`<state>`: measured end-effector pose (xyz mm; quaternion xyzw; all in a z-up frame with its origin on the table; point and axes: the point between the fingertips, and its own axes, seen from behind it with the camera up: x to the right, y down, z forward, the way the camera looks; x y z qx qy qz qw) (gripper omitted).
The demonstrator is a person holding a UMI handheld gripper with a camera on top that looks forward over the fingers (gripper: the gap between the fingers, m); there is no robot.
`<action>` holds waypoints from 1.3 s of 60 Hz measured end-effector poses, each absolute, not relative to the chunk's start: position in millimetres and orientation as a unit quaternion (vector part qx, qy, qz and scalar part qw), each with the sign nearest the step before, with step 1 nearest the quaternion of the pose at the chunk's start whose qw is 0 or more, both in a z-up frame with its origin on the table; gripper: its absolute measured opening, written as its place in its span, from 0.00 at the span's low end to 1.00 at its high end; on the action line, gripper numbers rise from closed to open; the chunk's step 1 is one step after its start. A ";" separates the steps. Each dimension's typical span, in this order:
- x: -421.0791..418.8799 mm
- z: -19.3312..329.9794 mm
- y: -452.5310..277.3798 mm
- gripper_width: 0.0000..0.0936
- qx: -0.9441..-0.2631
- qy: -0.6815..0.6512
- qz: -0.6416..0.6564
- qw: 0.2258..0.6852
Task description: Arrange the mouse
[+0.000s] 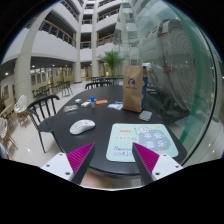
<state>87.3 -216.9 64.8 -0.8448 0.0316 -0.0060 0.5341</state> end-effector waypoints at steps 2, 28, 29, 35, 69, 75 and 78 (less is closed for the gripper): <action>88.5 64.1 -216.4 0.90 -0.845 0.030 -0.010 0.533; 38.8 44.1 -186.5 0.90 -0.858 -0.009 0.022 0.513; 30.7 41.4 -183.3 0.90 -0.860 -0.015 0.029 0.509; -12.4 28.9 -161.5 0.90 -0.866 -0.032 0.070 0.495; -84.4 -1.9 -6.9 0.90 -0.892 -0.010 0.050 0.448; -89.6 -5.9 19.2 0.90 -0.895 -0.022 0.032 0.444; -89.0 -8.8 33.3 0.89 -0.897 -0.026 0.022 0.441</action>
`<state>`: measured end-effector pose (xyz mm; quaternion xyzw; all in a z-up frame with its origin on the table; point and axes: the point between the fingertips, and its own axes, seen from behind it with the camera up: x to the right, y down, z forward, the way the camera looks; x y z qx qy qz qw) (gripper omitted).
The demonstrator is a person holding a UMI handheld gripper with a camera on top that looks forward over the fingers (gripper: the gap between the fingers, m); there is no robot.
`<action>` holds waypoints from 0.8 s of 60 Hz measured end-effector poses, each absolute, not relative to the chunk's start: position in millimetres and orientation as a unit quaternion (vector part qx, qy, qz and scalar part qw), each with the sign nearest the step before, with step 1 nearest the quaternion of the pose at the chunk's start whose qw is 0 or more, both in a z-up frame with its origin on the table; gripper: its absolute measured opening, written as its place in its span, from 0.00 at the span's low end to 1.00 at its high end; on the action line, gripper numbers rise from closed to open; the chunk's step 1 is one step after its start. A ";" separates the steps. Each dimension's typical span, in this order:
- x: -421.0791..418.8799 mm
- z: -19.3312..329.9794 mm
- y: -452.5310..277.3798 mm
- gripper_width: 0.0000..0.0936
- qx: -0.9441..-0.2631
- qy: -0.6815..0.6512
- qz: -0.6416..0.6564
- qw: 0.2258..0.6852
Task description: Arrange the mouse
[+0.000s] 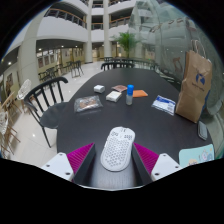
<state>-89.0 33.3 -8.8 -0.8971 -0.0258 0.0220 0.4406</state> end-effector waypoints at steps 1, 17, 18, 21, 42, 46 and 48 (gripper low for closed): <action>-89.5 -10.1 36.6 0.87 -0.898 -0.023 0.019 0.439; -82.4 -15.4 55.1 0.52 -0.900 -0.002 0.028 0.434; -82.9 -14.4 55.7 0.51 -0.900 -0.004 0.032 0.434; -84.1 -14.5 53.5 0.48 -0.899 -0.015 0.040 0.435; -49.7 85.7 22.1 0.47 -0.851 -0.019 0.059 0.522; -4.4 122.3 -1.3 0.47 -0.837 -0.012 0.036 0.545; 19.8 137.4 -15.5 0.47 -0.835 -0.005 0.017 0.550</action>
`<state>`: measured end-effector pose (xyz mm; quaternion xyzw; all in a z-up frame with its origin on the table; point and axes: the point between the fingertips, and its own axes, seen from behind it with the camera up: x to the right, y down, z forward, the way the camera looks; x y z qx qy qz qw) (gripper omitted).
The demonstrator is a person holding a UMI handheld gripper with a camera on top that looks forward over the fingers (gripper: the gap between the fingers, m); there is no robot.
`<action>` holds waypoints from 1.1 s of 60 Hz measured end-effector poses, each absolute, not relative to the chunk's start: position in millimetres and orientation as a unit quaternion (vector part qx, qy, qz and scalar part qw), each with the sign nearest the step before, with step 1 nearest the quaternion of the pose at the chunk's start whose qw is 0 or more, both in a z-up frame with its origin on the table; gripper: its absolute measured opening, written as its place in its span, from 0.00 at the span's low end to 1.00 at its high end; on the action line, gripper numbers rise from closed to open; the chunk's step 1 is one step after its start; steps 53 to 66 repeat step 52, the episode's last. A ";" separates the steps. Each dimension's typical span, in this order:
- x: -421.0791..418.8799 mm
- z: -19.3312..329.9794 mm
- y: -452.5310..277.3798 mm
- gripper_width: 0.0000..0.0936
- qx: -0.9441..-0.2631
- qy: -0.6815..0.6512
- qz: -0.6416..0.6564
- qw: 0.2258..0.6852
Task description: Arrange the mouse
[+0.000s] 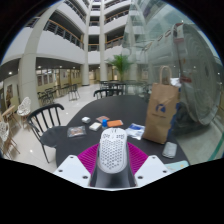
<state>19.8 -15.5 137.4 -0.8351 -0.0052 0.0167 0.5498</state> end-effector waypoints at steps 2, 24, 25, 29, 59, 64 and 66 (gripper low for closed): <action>49.1 142.1 -30.9 0.47 -0.833 0.001 -0.003 0.553; 195.3 1.6 -121.3 0.52 -0.901 0.071 -0.036 0.426; 194.5 -3.5 -122.4 0.54 -0.904 0.069 -0.030 0.420; 191.5 -7.8 -122.2 0.60 -0.903 0.070 -0.013 0.423; 207.5 16.0 -192.2 0.91 -0.897 0.068 -0.002 0.437; 207.5 16.0 -192.2 0.91 -0.897 0.068 -0.002 0.437; 207.5 16.0 -192.2 0.91 -0.897 0.068 -0.002 0.437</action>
